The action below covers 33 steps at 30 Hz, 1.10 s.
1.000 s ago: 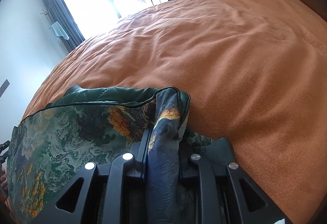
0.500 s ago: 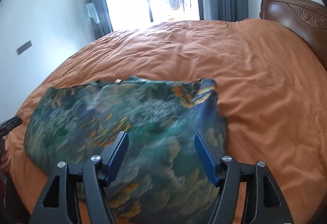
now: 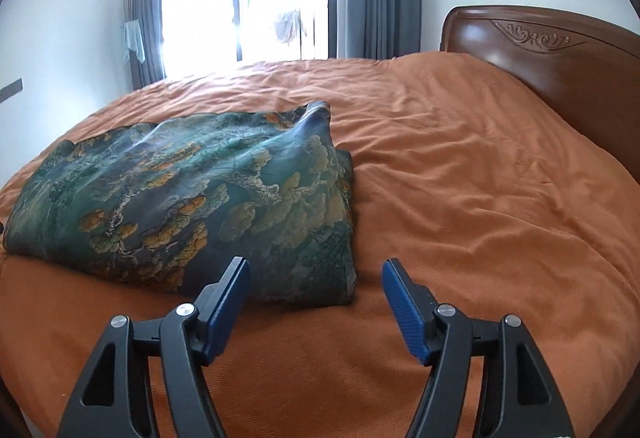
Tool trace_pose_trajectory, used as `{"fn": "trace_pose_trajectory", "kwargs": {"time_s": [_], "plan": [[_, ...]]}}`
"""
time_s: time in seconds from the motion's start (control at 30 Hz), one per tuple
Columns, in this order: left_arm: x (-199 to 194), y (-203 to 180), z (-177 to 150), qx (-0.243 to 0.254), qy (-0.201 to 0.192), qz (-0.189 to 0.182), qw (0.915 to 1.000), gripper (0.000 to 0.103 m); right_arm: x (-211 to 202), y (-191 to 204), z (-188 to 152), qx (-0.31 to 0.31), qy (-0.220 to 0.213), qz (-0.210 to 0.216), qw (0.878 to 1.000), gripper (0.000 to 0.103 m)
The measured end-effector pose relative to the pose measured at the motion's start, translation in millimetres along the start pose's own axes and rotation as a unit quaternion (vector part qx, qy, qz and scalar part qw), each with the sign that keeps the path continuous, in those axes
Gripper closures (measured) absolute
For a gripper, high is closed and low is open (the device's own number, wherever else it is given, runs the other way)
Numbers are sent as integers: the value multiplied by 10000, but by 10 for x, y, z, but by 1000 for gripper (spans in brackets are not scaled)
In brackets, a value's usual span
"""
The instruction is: Fold large clothes
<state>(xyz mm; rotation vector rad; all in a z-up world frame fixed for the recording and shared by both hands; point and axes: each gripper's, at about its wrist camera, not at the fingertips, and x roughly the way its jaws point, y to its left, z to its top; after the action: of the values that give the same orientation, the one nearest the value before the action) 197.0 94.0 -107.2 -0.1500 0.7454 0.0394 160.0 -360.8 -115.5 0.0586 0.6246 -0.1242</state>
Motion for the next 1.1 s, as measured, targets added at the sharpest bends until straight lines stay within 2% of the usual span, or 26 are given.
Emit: {"fn": "trace_pose_trajectory", "kwargs": {"time_s": [0.07,0.1,0.17,0.27,0.5,0.8,1.0,1.1], "plan": [[152,-82,-80,189,217,116,9995,3,-18,23,-118,159,-173,-83,9997,33],[227,-119,-114,295,373,162,9987,3,15,42,-137,131,-90,-102,9998,33],[320,-179,-167,476,434,216,9977,3,38,61,-131,-1,-32,-7,10000,33],[405,-168,-236,486,489,236,9973,2,15,36,-158,-104,-83,-44,9999,33],[438,-68,-292,417,434,123,9981,1,113,-27,-215,175,88,-103,9998,33],[430,-98,-367,486,340,178,9981,0,208,34,-269,28,218,-148,9996,33],[371,-84,-319,457,427,189,9979,1,103,34,-261,38,35,-131,9999,33],[205,-84,-238,382,266,136,9988,1,41,-4,-250,95,-52,-124,9999,33]]}}
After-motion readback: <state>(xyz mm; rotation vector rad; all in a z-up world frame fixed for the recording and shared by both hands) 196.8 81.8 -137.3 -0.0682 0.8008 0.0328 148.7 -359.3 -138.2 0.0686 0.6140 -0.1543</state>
